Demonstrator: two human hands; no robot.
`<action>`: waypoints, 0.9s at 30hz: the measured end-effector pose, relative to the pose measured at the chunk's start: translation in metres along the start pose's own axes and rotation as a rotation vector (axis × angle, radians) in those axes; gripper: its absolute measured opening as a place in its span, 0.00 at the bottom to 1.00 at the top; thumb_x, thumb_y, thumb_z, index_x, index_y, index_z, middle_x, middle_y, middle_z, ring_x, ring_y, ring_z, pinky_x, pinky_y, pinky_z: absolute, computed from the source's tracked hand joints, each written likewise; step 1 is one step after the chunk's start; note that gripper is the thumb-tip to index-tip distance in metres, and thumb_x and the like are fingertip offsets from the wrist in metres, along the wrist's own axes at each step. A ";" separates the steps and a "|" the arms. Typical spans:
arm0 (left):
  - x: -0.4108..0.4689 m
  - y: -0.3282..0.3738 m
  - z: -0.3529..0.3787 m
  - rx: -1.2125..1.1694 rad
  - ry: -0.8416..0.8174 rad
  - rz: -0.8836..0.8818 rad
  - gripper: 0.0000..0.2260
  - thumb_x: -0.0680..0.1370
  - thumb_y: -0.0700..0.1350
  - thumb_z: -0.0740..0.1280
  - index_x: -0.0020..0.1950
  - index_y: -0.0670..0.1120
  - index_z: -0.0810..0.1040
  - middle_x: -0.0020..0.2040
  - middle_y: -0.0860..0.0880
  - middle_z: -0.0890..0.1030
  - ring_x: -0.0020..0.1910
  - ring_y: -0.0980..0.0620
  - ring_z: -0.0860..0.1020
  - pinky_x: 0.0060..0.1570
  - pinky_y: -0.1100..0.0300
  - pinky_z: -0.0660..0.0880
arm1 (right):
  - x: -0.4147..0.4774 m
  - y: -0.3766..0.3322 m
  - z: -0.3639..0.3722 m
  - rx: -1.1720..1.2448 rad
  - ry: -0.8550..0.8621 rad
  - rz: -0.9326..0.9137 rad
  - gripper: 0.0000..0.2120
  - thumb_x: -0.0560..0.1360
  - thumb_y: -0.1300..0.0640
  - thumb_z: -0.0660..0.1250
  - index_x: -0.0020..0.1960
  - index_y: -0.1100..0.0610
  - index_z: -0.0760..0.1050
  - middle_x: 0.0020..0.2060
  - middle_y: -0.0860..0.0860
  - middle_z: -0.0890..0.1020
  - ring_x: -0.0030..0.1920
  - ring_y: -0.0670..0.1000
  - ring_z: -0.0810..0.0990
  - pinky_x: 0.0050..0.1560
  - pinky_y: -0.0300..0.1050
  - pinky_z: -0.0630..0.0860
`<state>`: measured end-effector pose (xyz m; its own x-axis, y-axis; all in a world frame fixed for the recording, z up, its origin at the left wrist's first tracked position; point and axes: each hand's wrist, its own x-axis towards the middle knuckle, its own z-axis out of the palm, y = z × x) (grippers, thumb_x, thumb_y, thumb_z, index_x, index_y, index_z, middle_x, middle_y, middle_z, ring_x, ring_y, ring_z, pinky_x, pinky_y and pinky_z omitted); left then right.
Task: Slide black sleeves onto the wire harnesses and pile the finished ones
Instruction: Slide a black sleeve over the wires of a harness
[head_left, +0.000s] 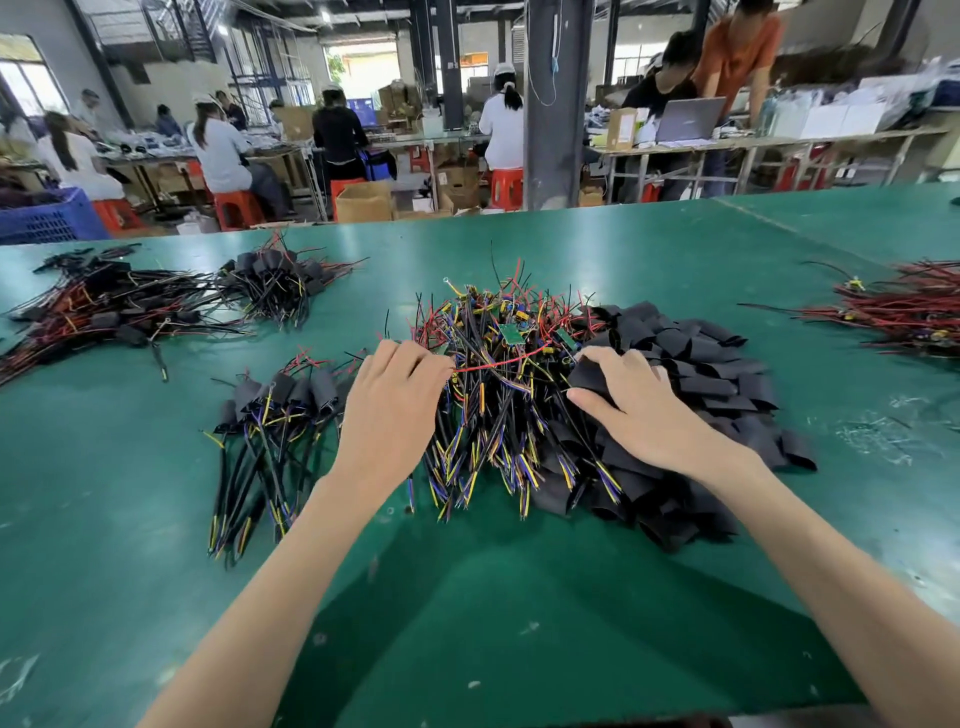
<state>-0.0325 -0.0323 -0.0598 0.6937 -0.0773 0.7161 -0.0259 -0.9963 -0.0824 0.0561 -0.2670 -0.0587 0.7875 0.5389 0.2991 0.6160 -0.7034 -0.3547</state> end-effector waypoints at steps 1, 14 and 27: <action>-0.003 0.001 0.001 -0.022 0.047 0.003 0.04 0.76 0.36 0.68 0.49 0.40 0.81 0.42 0.42 0.78 0.41 0.40 0.75 0.45 0.46 0.75 | 0.000 -0.001 0.000 0.030 0.024 -0.009 0.20 0.80 0.48 0.58 0.68 0.55 0.62 0.59 0.54 0.72 0.60 0.54 0.65 0.60 0.45 0.55; -0.013 0.005 -0.002 -0.258 0.211 -0.082 0.11 0.80 0.43 0.60 0.49 0.40 0.81 0.44 0.44 0.79 0.43 0.46 0.70 0.48 0.51 0.70 | -0.002 -0.007 -0.006 0.137 0.083 -0.159 0.19 0.76 0.62 0.66 0.66 0.63 0.69 0.50 0.57 0.67 0.48 0.53 0.68 0.50 0.42 0.64; -0.016 0.007 0.002 -0.257 0.203 -0.055 0.10 0.79 0.42 0.62 0.49 0.40 0.82 0.43 0.44 0.79 0.43 0.47 0.70 0.48 0.52 0.71 | -0.001 -0.006 -0.005 0.343 0.213 -0.162 0.17 0.74 0.63 0.69 0.62 0.59 0.74 0.48 0.54 0.72 0.47 0.47 0.70 0.50 0.25 0.63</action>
<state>-0.0425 -0.0384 -0.0738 0.5420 -0.0037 0.8404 -0.1913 -0.9743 0.1191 0.0511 -0.2655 -0.0529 0.6807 0.4966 0.5385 0.7303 -0.4032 -0.5514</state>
